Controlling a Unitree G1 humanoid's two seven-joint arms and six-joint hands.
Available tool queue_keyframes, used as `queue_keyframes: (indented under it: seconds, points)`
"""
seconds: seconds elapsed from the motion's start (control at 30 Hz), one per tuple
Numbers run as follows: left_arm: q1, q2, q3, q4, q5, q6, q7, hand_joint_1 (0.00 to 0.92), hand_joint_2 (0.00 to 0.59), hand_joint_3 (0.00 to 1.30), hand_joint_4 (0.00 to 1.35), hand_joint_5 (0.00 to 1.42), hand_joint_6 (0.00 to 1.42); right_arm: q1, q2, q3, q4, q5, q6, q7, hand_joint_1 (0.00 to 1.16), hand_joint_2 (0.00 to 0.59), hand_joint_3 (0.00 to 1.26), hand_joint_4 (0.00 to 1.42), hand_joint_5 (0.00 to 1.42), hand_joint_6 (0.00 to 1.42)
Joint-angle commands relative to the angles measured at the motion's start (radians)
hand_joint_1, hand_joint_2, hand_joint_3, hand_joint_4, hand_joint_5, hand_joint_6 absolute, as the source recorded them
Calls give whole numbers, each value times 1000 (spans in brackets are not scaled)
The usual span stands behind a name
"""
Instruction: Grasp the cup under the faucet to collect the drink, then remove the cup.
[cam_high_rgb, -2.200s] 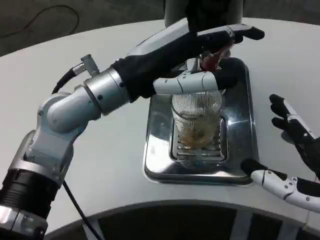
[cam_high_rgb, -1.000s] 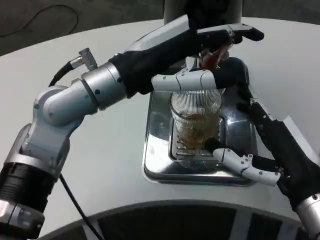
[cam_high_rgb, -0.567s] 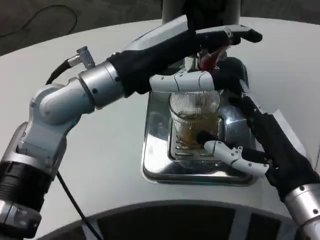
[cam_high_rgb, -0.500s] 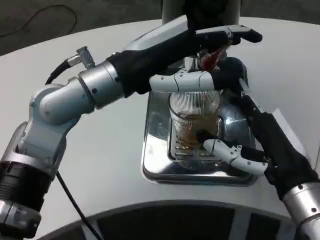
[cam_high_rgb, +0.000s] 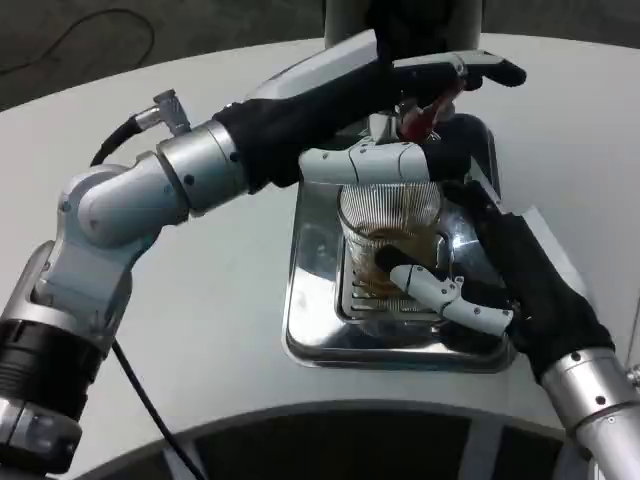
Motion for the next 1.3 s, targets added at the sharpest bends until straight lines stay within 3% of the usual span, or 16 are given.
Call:
queue_keyframes:
  seconds: [0.03, 0.8, 1.3]
  points:
    - [-1, 12, -23, 33, 37, -5, -34, 0, 53, 188, 69, 109, 77, -18, 13, 7, 26, 2, -24, -13, 680, 236, 17, 2, 61, 5]
    - [-36, 14, -26, 73, 40, -28, -48, 0, 45, 197, 69, 109, 77, -97, 53, 25, 155, 0, -48, -68, 680, 236, 17, 2, 61, 3]
    - [-38, 11, -28, 81, 41, -31, -51, 0, 45, 197, 77, 109, 77, -102, 55, 16, 192, 1, -65, -89, 671, 231, 17, 0, 61, 1]
